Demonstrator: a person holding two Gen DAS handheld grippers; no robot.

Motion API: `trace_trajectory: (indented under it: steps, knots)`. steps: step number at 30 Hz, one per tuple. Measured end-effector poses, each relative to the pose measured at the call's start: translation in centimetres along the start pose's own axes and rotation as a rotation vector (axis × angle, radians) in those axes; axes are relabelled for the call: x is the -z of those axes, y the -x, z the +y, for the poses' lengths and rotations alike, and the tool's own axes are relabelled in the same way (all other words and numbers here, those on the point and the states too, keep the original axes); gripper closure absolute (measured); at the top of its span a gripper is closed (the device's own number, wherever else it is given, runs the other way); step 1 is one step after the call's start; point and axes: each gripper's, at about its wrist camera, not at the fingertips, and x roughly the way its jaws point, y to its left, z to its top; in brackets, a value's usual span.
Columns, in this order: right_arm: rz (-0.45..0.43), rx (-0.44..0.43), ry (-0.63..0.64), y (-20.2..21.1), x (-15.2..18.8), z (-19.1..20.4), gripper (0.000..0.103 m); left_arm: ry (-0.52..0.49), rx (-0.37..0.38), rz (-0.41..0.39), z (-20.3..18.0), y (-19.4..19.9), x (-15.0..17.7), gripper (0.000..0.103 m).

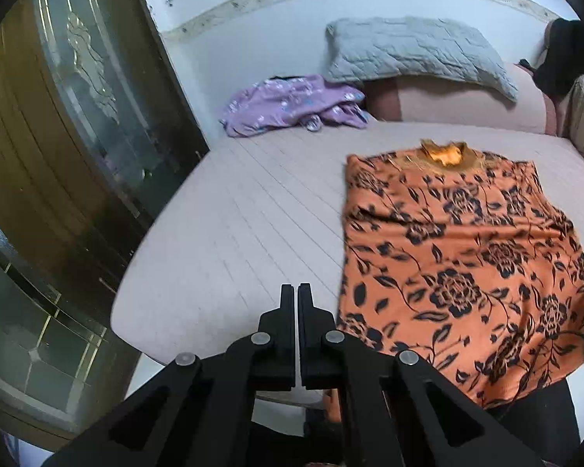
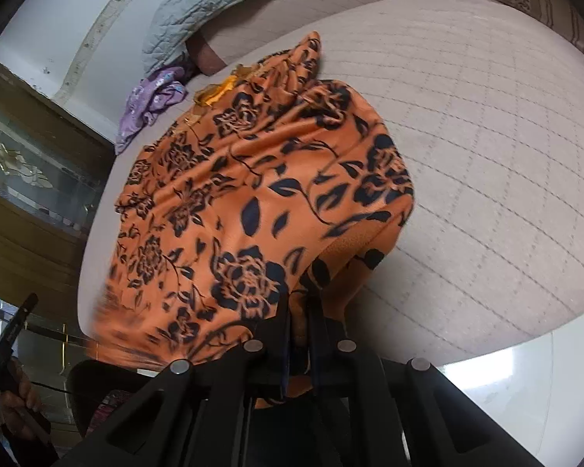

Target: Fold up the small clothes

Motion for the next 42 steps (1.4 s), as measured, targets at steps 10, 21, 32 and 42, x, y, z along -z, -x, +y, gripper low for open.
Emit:
trace_trajectory:
  steps: [10,21,32,42]
  knots:
    - [0.009,-0.021,-0.026,-1.0,-0.4,-0.5,0.095,-0.035,-0.084,0.015,-0.5,0.5,-1.2,0.101]
    - [0.013,-0.048,-0.048,-1.5,-0.4,-1.3,0.095,-0.01,-0.168,0.029,1.4,0.6,-1.1,0.101]
    - [0.047,-0.06,-0.087,-1.7,0.1,-2.0,0.091,0.034,0.14,0.407,-0.4,-8.3,4.2,0.028]
    - [0.094,-0.042,-0.145,-2.1,1.1,-3.9,0.087,0.245,0.328,0.596,0.4,-14.5,10.4,0.049]
